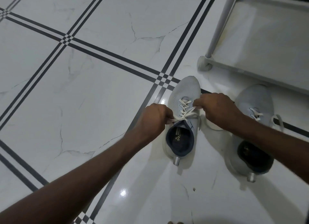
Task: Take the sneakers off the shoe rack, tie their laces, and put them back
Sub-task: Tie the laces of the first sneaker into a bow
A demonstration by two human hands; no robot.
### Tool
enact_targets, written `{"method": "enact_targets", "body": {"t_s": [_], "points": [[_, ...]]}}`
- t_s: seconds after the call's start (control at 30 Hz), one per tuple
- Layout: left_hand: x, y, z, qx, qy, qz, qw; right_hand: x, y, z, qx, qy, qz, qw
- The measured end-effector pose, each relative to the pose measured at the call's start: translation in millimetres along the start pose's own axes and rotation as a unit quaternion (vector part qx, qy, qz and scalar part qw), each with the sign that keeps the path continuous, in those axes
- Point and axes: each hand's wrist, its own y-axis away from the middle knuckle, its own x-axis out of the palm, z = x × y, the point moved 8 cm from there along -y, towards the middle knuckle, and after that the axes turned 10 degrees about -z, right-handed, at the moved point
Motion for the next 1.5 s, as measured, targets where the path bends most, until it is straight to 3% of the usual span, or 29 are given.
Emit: {"method": "enact_targets", "body": {"t_s": [0.17, 0.3, 0.43, 0.57, 0.67, 0.77, 0.87, 1.0, 1.2, 1.37, 1.5], "points": [[-3, 8, -5, 0.044, -0.054, -0.023, 0.997, 12, 10, -4, -0.053, 0.066, 0.1, 0.991], [5, 17, 4, 0.068, -0.066, -0.002, 0.995, 26, 5, -19, 0.001, -0.035, 0.14, 0.989], [14, 24, 17, 0.06, -0.058, 0.025, 0.996, 38, 4, -24, 0.006, -0.116, 0.134, 0.984], [15, 30, 21, 0.041, -0.048, 0.026, 0.998, 39, 7, -19, -0.005, -0.115, 0.122, 0.986], [9, 25, 36, -0.02, -0.043, 0.035, 0.998, 32, 4, -14, -0.008, -0.092, 0.111, 0.99], [-5, 27, 55, -0.093, -0.011, -0.012, 0.996, 8, 7, 3, -0.028, -0.009, 0.068, 0.997], [-10, 25, 25, -0.05, 0.05, -0.065, 0.995, -10, 11, 35, -0.036, -0.071, 0.009, 0.997], [6, 17, -12, 0.022, 0.003, -0.054, 0.998, 13, 12, 58, -0.023, -0.14, 0.046, 0.989], [3, 17, 8, -0.061, 0.107, -0.067, 0.99, 24, 8, 35, 0.011, -0.17, 0.049, 0.984], [3, 7, 15, -0.08, 0.171, -0.045, 0.981, 33, 7, 21, 0.049, -0.204, 0.103, 0.972], [0, 2, 15, -0.049, 0.138, -0.04, 0.988, 33, 4, 23, 0.024, -0.213, 0.142, 0.966]]}}
